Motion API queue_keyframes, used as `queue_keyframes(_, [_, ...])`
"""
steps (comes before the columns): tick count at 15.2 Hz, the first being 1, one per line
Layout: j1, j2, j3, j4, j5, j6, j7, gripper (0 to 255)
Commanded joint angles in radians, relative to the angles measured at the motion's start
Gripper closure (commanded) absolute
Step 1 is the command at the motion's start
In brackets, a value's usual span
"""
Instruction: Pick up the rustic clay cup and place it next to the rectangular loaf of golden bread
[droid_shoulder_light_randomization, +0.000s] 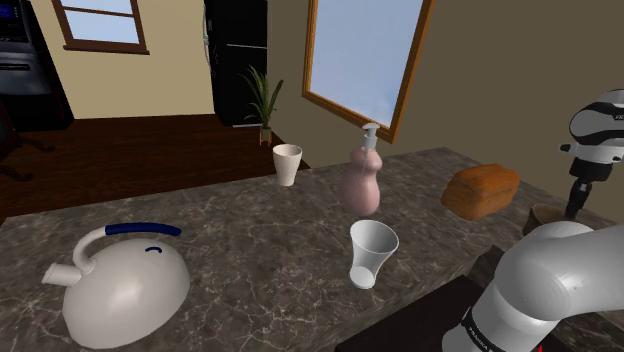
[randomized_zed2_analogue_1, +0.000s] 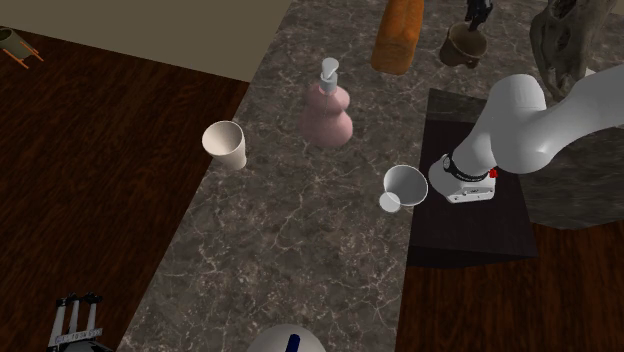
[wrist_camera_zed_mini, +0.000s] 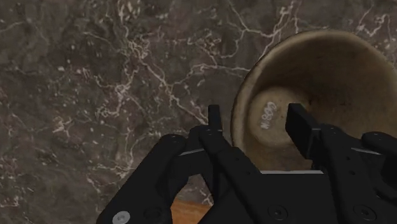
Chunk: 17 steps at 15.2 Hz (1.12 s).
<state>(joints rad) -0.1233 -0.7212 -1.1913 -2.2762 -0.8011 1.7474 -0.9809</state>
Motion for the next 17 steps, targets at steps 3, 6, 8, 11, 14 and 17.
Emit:
queue_keyframes(3, [-0.002,0.002,0.003,-0.002,0.005,-0.020,-0.001,0])
queue_keyframes(6, [-0.003,0.003,0.019,0.018,0.017,-0.042,-0.007,0])
queue_keyframes(8, [-0.001,0.009,0.059,0.068,0.048,-0.097,-0.018,0])
queue_keyframes(11, [0.001,0.012,0.074,0.089,0.059,-0.118,-0.022,0])
queue_keyframes(14, [0.001,0.012,0.074,0.089,0.059,-0.118,-0.022,0])
queue_keyframes(17, [0.001,0.012,0.074,0.089,0.059,-0.118,-0.022,0])
